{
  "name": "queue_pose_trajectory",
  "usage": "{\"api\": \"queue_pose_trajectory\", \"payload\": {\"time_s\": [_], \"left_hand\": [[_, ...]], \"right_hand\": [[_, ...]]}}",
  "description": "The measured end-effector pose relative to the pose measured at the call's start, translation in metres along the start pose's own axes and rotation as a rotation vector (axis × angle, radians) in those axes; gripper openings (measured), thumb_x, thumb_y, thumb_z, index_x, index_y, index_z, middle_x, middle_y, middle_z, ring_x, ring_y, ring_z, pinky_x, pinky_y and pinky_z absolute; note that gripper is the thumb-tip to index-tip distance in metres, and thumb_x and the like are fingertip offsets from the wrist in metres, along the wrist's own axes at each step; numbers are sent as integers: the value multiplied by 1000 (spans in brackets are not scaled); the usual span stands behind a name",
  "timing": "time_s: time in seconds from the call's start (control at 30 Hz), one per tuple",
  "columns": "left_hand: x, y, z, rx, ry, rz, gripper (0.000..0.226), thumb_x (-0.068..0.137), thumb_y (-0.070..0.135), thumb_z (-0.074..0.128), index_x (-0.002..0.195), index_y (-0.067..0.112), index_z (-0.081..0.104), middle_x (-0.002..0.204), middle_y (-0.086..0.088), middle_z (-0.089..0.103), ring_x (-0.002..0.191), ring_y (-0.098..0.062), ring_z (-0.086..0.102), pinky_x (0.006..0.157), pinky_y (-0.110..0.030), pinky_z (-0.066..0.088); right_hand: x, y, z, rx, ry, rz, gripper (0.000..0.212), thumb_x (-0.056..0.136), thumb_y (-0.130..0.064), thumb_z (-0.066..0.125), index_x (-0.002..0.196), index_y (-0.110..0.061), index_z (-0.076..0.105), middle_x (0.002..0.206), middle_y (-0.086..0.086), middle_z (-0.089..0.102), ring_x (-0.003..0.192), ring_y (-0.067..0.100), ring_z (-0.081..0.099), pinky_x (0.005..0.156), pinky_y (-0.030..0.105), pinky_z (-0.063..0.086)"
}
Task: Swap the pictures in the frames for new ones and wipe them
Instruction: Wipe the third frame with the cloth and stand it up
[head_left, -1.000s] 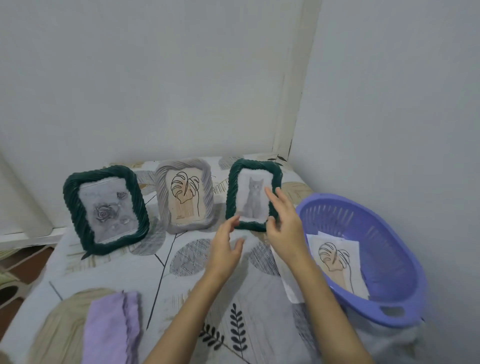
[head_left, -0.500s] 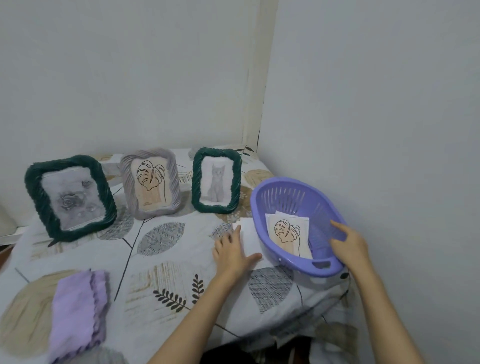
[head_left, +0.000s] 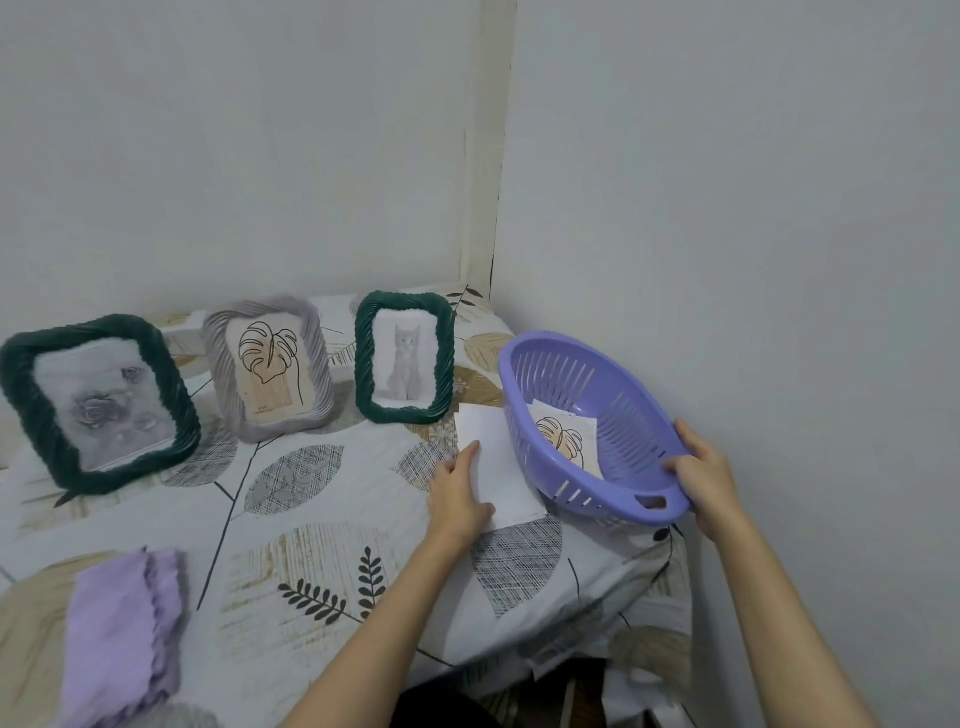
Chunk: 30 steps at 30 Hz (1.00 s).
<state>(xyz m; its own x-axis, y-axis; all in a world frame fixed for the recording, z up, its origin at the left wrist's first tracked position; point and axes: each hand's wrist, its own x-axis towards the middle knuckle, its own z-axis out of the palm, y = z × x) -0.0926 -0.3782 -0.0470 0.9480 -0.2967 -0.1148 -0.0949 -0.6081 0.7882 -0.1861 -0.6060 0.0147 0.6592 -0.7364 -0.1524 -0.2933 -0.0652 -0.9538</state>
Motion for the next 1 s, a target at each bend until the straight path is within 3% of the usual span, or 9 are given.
{"api": "queue_pose_trajectory", "payload": {"time_s": [0.1,0.27,0.33,0.53,0.63,0.73,0.83,0.9,1.0], "left_hand": [[-1,2,1,-105,0,29,68,74,-10,59,133,21,47,133,-12,32,125,-25,37,98,-14,23],[0,-2,-6,-300,99,42,64,66,-19,60,117,20,63,122,-6,59,108,-19,56,76,-7,39],[-1,-2,-17,-427,141,37,67,65,-22,58,119,17,62,123,-5,60,101,-13,55,71,-7,44],[-8,-5,-64,-638,314,131,80,64,-24,60,130,20,48,126,3,51,111,-21,52,93,-38,48],[-17,1,-89,-693,299,216,81,68,-21,61,129,30,45,125,9,49,104,-18,56,83,-35,54],[-22,9,-105,-717,274,297,82,70,-20,61,132,30,43,134,6,45,103,-12,58,71,-20,54],[-28,27,-110,-743,203,364,84,69,-21,62,133,31,42,131,7,47,103,-7,58,73,-17,53],[-29,40,-106,-743,103,392,86,67,-22,63,133,29,41,130,8,48,99,-3,58,76,-16,52],[-24,54,-88,-738,-71,396,88,60,-13,71,127,37,45,132,2,49,102,-12,59,83,-25,53]], "right_hand": [[1,3,1,21,11,-7,63,84,15,37,142,-9,35,141,4,45,106,16,49,99,35,41],[2,7,2,21,13,-35,64,83,14,37,143,-10,35,140,2,45,107,14,48,99,33,41],[1,6,4,-7,-4,-58,64,83,13,38,142,-11,35,141,0,44,115,14,48,102,32,39],[-11,5,23,-163,-36,-168,64,83,12,38,142,-11,36,145,3,41,130,22,42,103,26,31],[-18,5,33,-197,-36,-208,63,83,12,39,142,-9,35,144,7,41,130,24,43,103,26,31],[-19,4,34,-366,-67,-223,63,84,4,47,144,-9,31,144,15,40,128,32,42,104,36,33],[-22,-4,39,-588,29,-461,60,85,-12,57,141,-16,38,141,20,38,126,37,40,105,41,33],[-31,-18,46,-356,-45,-690,46,87,-15,56,131,-23,49,134,10,48,120,28,48,103,23,33],[-50,-41,54,70,-359,-652,42,90,-13,57,119,-43,49,125,-14,56,94,4,58,87,13,45]]}}
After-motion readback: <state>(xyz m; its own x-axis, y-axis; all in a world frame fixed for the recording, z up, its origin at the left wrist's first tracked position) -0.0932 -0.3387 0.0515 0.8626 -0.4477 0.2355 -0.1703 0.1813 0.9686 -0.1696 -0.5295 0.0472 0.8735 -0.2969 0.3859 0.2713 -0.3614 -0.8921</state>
